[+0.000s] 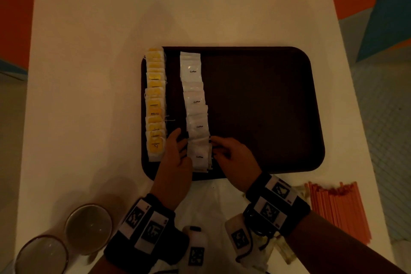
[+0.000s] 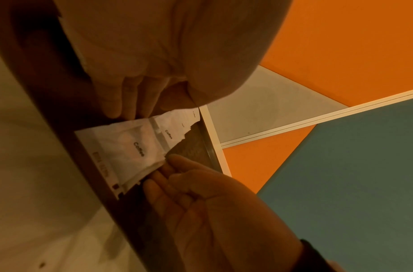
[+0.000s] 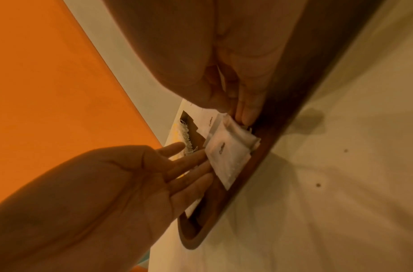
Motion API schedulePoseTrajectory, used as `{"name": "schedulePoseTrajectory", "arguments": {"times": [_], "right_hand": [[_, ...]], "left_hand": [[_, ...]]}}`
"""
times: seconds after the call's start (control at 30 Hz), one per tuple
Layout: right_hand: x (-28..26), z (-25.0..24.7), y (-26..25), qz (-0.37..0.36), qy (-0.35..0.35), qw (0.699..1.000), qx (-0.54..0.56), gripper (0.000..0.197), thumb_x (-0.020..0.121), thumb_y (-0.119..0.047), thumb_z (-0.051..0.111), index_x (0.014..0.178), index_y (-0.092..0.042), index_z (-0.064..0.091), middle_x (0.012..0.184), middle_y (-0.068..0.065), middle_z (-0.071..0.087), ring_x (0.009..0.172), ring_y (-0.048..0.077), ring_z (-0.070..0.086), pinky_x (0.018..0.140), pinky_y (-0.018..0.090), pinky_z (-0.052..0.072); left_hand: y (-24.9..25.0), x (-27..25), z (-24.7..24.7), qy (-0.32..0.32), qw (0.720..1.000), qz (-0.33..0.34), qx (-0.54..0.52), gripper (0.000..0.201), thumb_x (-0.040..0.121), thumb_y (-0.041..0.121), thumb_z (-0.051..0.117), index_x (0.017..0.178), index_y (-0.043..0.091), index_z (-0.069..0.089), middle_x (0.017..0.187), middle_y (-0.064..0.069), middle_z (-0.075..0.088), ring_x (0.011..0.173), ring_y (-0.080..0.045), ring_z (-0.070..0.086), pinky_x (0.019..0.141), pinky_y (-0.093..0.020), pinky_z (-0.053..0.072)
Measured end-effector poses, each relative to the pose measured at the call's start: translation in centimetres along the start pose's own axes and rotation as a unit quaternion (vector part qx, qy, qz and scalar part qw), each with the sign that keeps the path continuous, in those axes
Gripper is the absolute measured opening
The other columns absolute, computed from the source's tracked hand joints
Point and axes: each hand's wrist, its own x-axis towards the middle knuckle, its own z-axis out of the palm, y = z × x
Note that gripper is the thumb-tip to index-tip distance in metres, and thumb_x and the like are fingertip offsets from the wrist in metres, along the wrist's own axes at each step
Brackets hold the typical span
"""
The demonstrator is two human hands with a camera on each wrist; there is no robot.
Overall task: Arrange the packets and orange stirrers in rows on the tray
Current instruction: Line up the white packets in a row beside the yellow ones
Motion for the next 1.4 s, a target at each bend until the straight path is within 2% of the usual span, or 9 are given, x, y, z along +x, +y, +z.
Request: {"name": "schedulePoseTrajectory", "arguments": {"times": [0.17,0.33,0.53,0.63,0.73,0.8,1.0,1.13,1.4], "right_hand": [[-0.3,0.5,0.0,0.003,0.001,0.999,0.043,0.040,0.091,-0.001,0.043,0.128,-0.017,0.050,0.128,0.003,0.050,0.111,0.009,0.053,0.073,-0.002,0.042],[-0.5,0.3,-0.2,-0.011,0.008,0.998,0.055,0.041,0.091,-0.001,0.043,0.127,-0.019,0.051,0.129,0.002,0.051,0.112,0.009,0.053,0.083,0.008,0.045],[-0.4,0.0,-1.2,-0.020,0.003,0.997,0.072,0.043,0.090,0.002,0.042,0.128,-0.017,0.050,0.130,0.004,0.053,0.115,0.011,0.052,0.100,0.028,0.045],[-0.6,-0.3,-1.0,-0.011,0.012,0.997,0.074,0.045,0.090,0.003,0.044,0.129,-0.019,0.048,0.132,0.003,0.050,0.113,0.007,0.049,0.096,0.019,0.043],[-1.0,-0.4,-0.2,0.008,0.008,0.998,0.055,0.045,0.090,0.002,0.045,0.131,-0.018,0.046,0.133,0.000,0.047,0.108,0.002,0.047,0.076,-0.001,0.041],[-1.3,-0.2,0.3,0.016,0.004,0.998,0.053,0.045,0.089,0.002,0.046,0.130,-0.018,0.046,0.133,0.001,0.047,0.107,0.003,0.049,0.073,-0.002,0.042],[-1.6,0.6,0.4,0.031,-0.011,0.995,0.090,0.045,0.090,0.002,0.045,0.129,-0.018,0.047,0.131,0.000,0.051,0.113,0.008,0.052,0.078,0.004,0.046],[-1.7,0.9,0.2,0.024,0.002,0.994,0.105,0.045,0.089,0.002,0.047,0.130,-0.016,0.046,0.131,0.006,0.052,0.119,0.015,0.052,0.096,0.026,0.047],[-2.5,0.6,-0.2,0.005,-0.006,0.995,0.100,0.047,0.090,0.004,0.043,0.132,-0.018,0.043,0.135,0.003,0.049,0.119,0.006,0.045,0.099,0.018,0.039]], "left_hand": [[-0.1,0.1,0.5,0.009,1.000,0.014,-0.015,0.063,0.090,-0.013,0.029,0.143,0.018,0.016,0.136,-0.005,0.042,0.120,-0.016,0.047,0.094,-0.029,0.046],[-0.2,0.0,0.6,0.009,1.000,0.027,-0.008,0.066,0.088,-0.016,0.028,0.141,0.021,0.018,0.140,-0.001,0.040,0.125,-0.016,0.044,0.103,-0.039,0.042],[0.4,0.6,0.8,0.000,1.000,0.012,-0.003,0.069,0.088,-0.015,0.028,0.145,0.020,0.011,0.141,0.009,0.031,0.130,-0.004,0.032,0.106,-0.026,0.034],[0.1,0.4,0.4,-0.002,1.000,0.007,0.017,0.068,0.089,-0.014,0.030,0.145,0.020,0.010,0.147,0.003,0.026,0.131,-0.007,0.029,0.105,-0.024,0.031],[-0.4,0.0,-0.2,0.010,0.999,0.004,0.040,0.064,0.090,-0.013,0.031,0.144,0.017,0.016,0.146,-0.006,0.030,0.131,-0.017,0.034,0.100,-0.025,0.032],[-0.8,-0.2,-0.4,0.013,0.999,0.001,0.040,0.062,0.090,-0.012,0.032,0.143,0.017,0.019,0.142,-0.010,0.034,0.126,-0.021,0.040,0.097,-0.025,0.036],[-1.3,-0.8,0.0,0.006,1.000,0.009,0.022,0.058,0.091,-0.012,0.030,0.141,0.016,0.021,0.127,-0.006,0.045,0.096,-0.002,0.053,0.069,-0.004,0.048],[-1.2,-0.6,0.3,0.015,1.000,0.010,-0.008,0.054,0.092,-0.010,0.030,0.140,0.014,0.022,0.132,-0.011,0.046,0.102,-0.008,0.055,0.074,-0.010,0.051],[-0.7,-1.2,0.6,-0.005,0.999,0.012,-0.047,0.066,0.090,-0.016,0.029,0.144,0.020,0.015,0.151,-0.003,0.023,0.128,-0.009,0.034,0.090,-0.010,0.040]]}}
